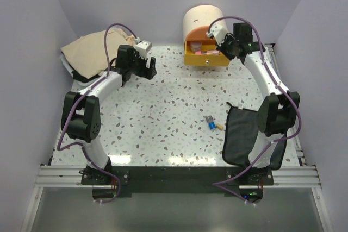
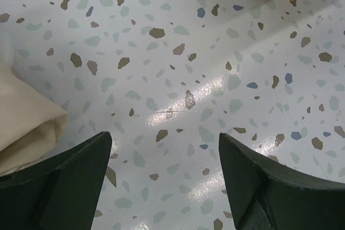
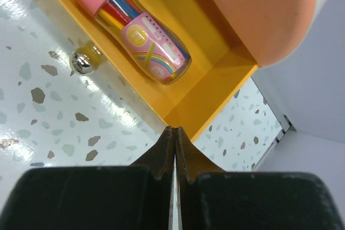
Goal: Sort the stationery into containers
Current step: Close the drawer in the storage box.
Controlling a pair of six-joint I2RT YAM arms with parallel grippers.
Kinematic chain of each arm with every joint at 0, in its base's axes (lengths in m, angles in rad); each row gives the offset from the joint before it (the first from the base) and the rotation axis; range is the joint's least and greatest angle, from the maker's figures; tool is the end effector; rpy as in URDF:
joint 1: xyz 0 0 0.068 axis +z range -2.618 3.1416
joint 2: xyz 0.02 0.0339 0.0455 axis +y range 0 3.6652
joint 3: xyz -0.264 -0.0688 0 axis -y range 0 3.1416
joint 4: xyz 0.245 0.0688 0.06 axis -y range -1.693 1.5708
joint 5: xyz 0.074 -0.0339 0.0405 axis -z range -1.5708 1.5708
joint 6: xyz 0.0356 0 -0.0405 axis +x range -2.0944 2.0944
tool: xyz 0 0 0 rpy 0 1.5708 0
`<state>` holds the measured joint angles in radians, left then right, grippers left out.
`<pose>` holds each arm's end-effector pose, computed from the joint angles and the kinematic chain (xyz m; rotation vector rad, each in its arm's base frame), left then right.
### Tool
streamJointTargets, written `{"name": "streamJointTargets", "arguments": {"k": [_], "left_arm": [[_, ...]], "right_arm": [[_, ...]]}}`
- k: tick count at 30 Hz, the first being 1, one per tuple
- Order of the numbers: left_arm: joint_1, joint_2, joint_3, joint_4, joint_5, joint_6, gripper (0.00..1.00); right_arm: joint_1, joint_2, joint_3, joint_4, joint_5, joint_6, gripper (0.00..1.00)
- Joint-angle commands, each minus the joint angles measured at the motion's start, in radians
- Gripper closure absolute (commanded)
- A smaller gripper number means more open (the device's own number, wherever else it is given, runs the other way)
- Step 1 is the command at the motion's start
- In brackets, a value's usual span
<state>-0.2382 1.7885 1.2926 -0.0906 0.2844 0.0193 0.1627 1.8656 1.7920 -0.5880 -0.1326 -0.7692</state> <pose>0.3972 -0.1067 0.2476 0.4409 2.1168 -0.4331 0.4252 0.0746 0.3408 -1.0669 1.9604 -0.1842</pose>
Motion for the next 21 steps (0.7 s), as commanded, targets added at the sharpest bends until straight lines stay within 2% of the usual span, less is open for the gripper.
{"name": "streamJointTargets", "arguments": {"k": [1,12,21], "left_arm": [[-0.009,-0.003,0.022,0.042,0.013,-0.001,0.15],[-0.012,-0.005,0.007,0.045,0.009,-0.002,0.15],[-0.019,0.014,0.024,0.038,-0.007,0.005,0.15]], "right_arm": [[0.001,-0.02,0.01,-0.061,-0.076,-0.013,1.0],[0.001,-0.008,-0.036,-0.084,-0.079,-0.016,1.0],[0.003,0.107,0.05,0.011,-0.022,0.033,1.0]]}}
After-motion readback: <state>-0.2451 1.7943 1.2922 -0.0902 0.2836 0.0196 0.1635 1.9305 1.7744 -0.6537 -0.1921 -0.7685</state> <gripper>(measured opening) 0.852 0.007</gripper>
